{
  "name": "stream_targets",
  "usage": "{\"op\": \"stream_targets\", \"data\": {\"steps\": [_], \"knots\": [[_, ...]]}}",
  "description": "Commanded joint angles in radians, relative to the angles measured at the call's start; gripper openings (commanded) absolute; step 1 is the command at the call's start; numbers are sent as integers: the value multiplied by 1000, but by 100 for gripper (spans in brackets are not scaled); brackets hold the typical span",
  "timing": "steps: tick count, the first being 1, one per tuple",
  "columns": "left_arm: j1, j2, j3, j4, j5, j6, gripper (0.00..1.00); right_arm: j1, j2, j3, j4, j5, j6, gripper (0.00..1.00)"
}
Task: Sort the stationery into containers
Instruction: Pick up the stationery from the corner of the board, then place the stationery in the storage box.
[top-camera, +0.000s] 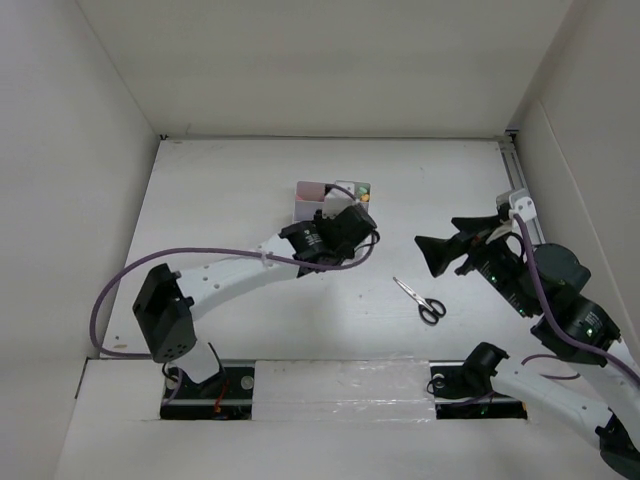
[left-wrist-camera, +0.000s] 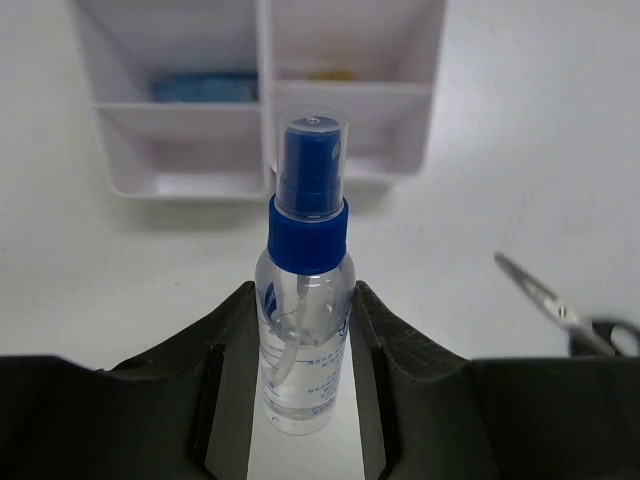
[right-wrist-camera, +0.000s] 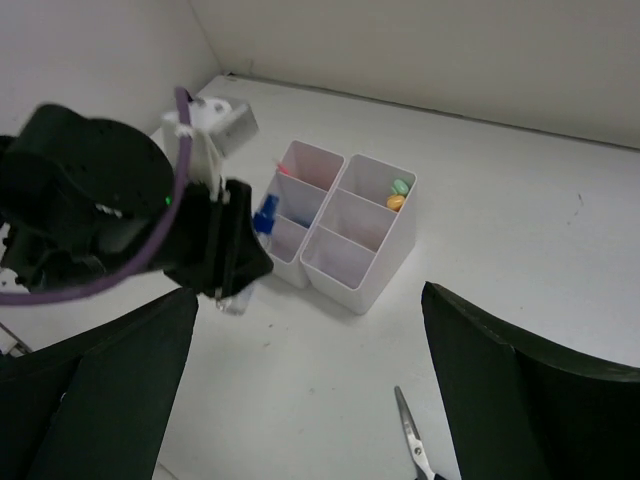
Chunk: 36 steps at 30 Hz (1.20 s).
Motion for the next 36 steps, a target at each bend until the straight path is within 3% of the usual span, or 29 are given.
{"op": "stream_targets", "data": {"steps": [1, 3, 7, 11, 18, 25, 36], "knots": [[43, -57, 56, 12, -290, -121, 0, 11, 3, 40, 11, 17, -15, 100], [53, -57, 56, 66, -420, -143, 0, 11, 3, 40, 11, 17, -15, 100], [98, -91, -21, 211, -549, -143, 0, 11, 12, 20, 23, 17, -15, 100], [180, -164, -181, 487, -548, -143, 0, 11, 12, 11, 34, 8, -5, 100], [211, -235, -421, 903, -493, 56, 0, 11, 1, -29, 46, -14, -5, 100], [211, -235, -522, 1121, -442, 164, 0, 11, 1, -51, 68, -55, -5, 100], [211, -146, -601, 1327, -366, 233, 0, 11, 11, -81, 89, -66, -15, 100]]}}
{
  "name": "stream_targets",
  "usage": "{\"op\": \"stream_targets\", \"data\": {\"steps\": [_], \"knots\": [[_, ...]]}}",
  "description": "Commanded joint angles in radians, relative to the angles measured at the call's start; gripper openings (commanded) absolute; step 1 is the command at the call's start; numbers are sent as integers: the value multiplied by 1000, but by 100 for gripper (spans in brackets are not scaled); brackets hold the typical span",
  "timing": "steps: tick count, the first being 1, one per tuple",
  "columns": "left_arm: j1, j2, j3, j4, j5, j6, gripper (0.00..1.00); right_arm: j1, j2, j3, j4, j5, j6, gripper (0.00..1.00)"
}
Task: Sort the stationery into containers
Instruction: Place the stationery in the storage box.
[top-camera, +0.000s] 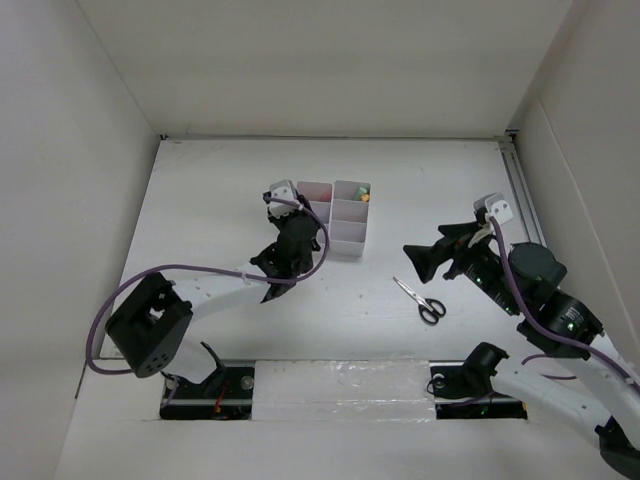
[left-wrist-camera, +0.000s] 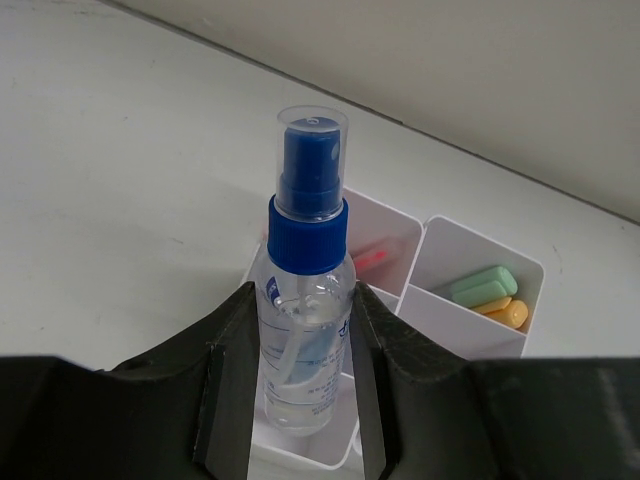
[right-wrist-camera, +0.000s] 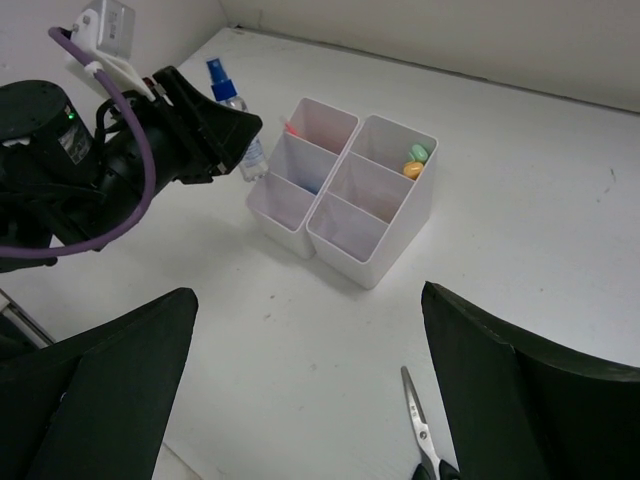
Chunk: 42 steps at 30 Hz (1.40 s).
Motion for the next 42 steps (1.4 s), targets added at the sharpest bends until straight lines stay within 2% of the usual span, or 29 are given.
{"op": "stream_targets", "data": {"steps": [1, 22, 42], "knots": [[-2, 33, 3, 121, 29, 37, 0, 11, 0, -1, 62, -14, -12, 100], [-2, 124, -70, 239, 58, -20, 0, 11, 19, -10, 71, -25, -30, 100], [-2, 200, -113, 377, 29, 25, 0, 11, -37, -37, 111, -63, -39, 100]]}}
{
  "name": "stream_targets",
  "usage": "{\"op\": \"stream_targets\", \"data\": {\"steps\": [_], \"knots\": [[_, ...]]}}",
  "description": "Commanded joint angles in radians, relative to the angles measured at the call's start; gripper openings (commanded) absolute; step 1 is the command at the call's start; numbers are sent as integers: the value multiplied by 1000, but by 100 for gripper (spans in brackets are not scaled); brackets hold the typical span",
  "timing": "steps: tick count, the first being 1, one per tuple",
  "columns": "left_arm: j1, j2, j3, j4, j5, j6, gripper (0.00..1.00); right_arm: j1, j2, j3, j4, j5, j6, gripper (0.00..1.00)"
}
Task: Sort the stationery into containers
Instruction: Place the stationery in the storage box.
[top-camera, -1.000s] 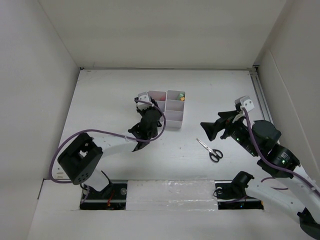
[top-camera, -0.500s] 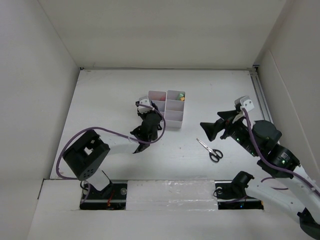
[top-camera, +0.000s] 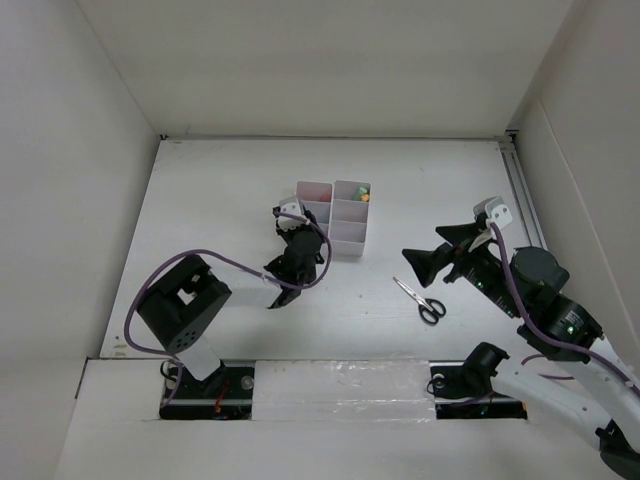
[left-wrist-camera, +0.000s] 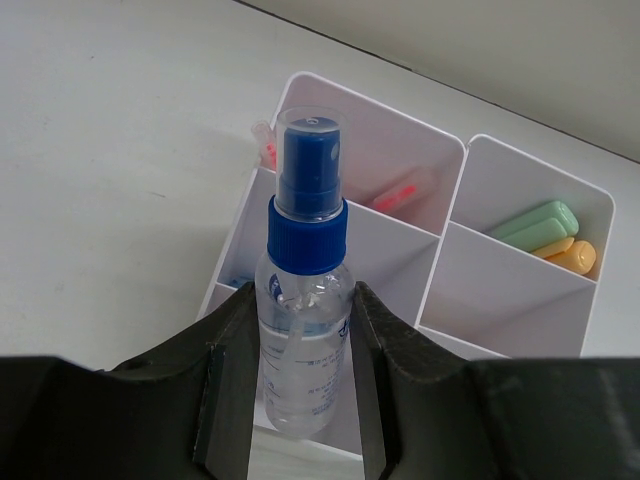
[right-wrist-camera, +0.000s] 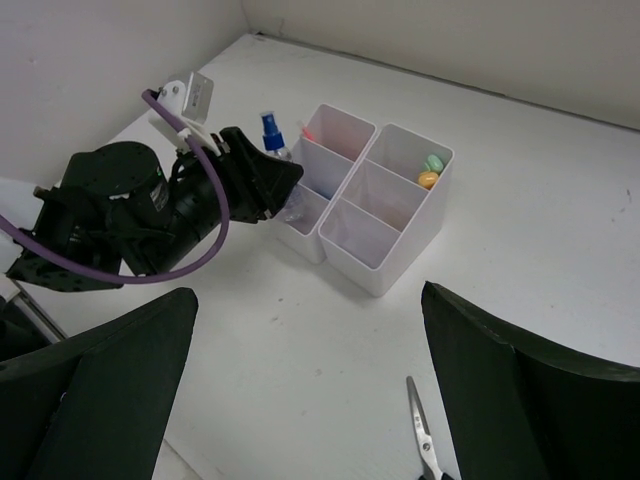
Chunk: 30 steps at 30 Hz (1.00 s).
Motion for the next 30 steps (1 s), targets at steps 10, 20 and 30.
{"op": "stream_targets", "data": {"steps": [10, 20, 30], "knots": [[-2, 39, -15, 116, -30, 12, 0, 11, -10, -5, 90, -24, -15, 100], [-2, 57, -6, 126, -30, 23, 0, 11, -10, -5, 90, -33, -15, 100], [-11, 17, -26, 113, -20, 21, 38, 11, 8, -5, 90, -33, -25, 100]]}}
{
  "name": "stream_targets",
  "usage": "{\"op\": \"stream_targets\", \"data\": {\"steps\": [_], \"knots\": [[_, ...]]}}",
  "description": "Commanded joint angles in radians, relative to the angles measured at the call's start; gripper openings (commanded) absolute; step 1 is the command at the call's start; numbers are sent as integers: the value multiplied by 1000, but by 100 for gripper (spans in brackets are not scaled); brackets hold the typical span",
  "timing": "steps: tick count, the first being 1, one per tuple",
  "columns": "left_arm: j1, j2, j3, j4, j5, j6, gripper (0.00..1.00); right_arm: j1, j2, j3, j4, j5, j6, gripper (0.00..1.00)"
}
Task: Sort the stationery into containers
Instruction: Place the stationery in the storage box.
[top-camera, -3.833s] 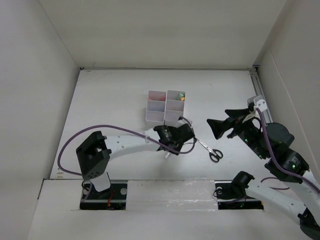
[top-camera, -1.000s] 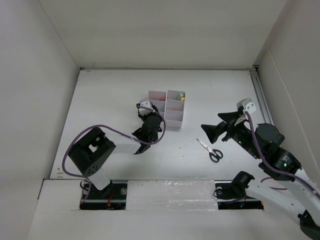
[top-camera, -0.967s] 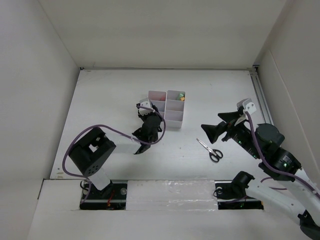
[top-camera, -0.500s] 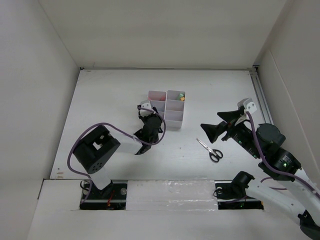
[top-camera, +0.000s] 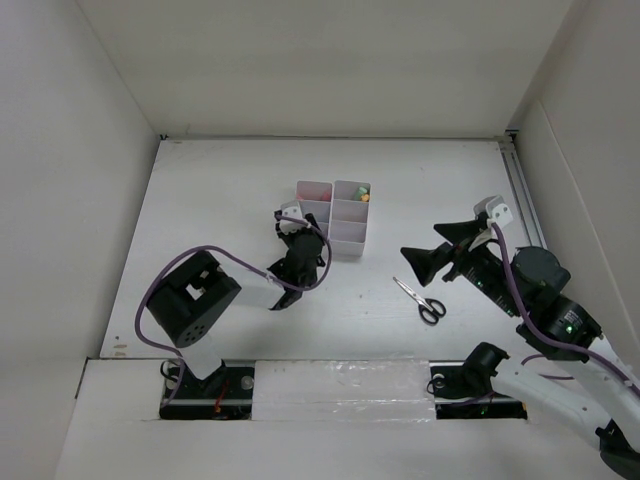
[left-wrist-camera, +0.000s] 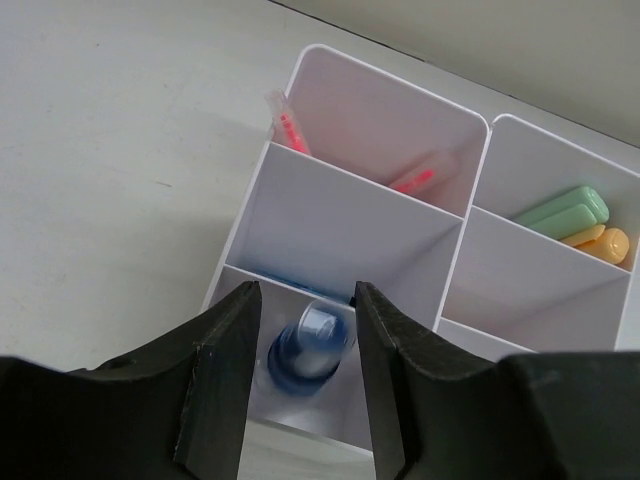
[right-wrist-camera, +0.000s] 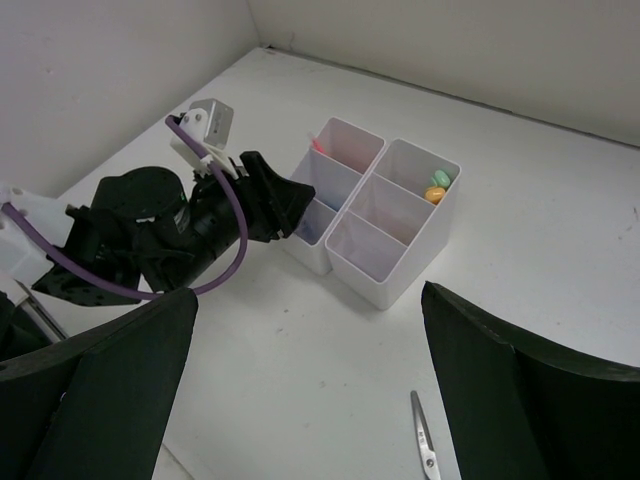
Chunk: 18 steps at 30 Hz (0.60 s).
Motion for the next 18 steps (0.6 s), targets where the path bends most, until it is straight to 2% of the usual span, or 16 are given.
{"op": "stream_targets", "data": {"steps": [1, 4, 5, 12, 15, 17, 18], "knots": [[-10, -40, -9, 45, -5, 11, 38, 11, 8, -1, 51, -22, -17, 100], [-19, -40, -9, 45, -5, 11, 39, 11, 8, -1, 51, -22, -17, 100], [-28, -40, -9, 45, -17, 20, 44, 11, 8, -1, 51, -22, -17, 100], [-46, -117, -29, 31, -35, 11, 89, 11, 20, -10, 51, -2, -5, 100], [-56, -183, -47, 7, -35, -12, 91, 11, 44, -10, 42, 21, 4, 100], [-66, -212, -47, 7, -35, -3, 100, 11, 54, -10, 41, 33, 13, 100], [-77, -237, -47, -24, -35, -3, 100, 11, 54, -10, 41, 33, 22, 100]]}}
